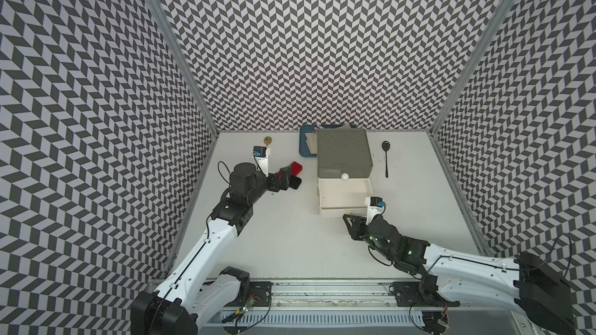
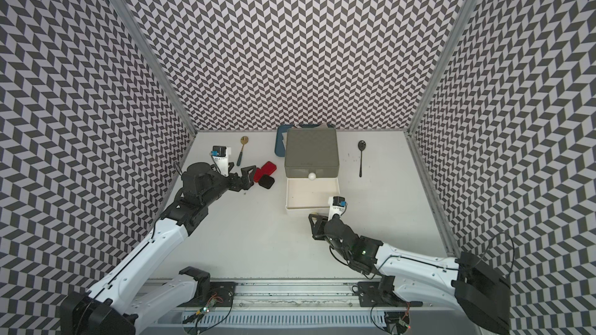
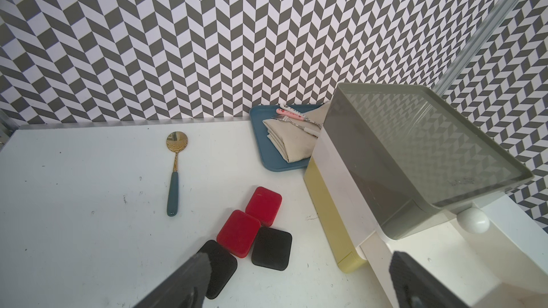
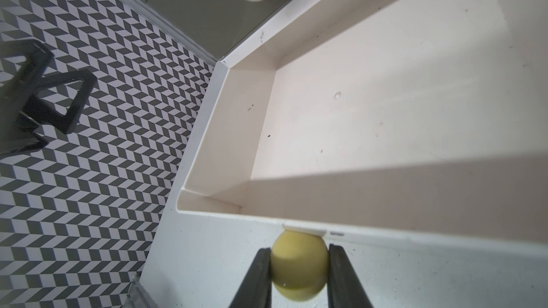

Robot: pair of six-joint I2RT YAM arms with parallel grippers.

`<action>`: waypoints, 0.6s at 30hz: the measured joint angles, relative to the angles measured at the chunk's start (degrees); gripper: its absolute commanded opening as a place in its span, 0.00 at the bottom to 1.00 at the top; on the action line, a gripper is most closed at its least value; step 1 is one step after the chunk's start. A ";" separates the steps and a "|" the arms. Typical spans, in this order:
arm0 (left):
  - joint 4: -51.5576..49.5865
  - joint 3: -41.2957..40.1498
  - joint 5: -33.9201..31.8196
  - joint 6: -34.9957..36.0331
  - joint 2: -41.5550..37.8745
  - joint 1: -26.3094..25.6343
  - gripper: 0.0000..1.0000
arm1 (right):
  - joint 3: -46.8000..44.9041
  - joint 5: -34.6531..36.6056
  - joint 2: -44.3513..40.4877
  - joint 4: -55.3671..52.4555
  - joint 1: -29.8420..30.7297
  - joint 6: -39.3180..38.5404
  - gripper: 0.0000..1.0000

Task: Place the brooch boxes into the drawer by color
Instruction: Open the drawer in the storage box.

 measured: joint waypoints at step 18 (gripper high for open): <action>-0.31 -0.15 -0.35 -0.66 1.77 0.15 1.00 | -0.24 3.13 -0.22 -2.27 5.62 6.36 0.34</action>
